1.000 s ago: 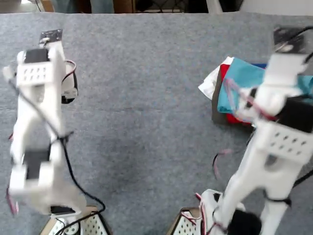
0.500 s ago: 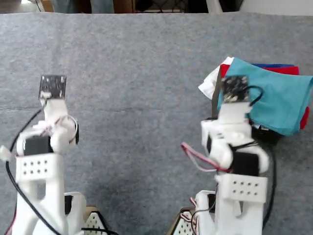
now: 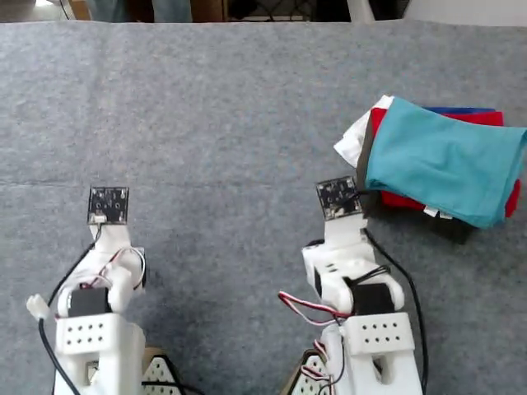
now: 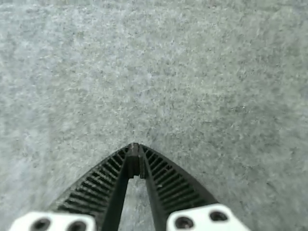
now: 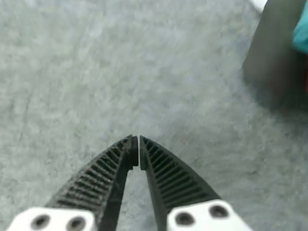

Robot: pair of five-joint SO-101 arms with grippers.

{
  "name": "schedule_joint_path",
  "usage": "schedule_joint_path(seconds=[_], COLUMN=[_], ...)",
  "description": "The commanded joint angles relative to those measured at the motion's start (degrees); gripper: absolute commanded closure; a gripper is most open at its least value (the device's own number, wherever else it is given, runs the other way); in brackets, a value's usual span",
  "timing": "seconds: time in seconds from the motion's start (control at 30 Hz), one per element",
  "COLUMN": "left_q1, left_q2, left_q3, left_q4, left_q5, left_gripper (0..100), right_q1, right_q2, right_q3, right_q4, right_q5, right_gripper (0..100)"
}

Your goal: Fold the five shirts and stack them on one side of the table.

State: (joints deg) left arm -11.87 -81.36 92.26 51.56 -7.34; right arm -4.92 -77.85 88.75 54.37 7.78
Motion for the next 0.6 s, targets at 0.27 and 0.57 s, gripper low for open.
schedule_joint_path(seconds=[0.27,0.57], left_q1=[-2.9,-3.0], left_q2=[-22.6,-22.5], left_q3=[5.0,5.0], left_q4=[14.2,21.1], left_q5=[-0.4,-0.2], left_gripper=[97,97], right_q1=[-0.6,-0.3], right_q2=[-18.1,-30.6], right_q3=[8.5,7.8], right_q4=[6.9,20.0], right_q5=[-9.9,-9.9], right_gripper=[98.4,98.4])
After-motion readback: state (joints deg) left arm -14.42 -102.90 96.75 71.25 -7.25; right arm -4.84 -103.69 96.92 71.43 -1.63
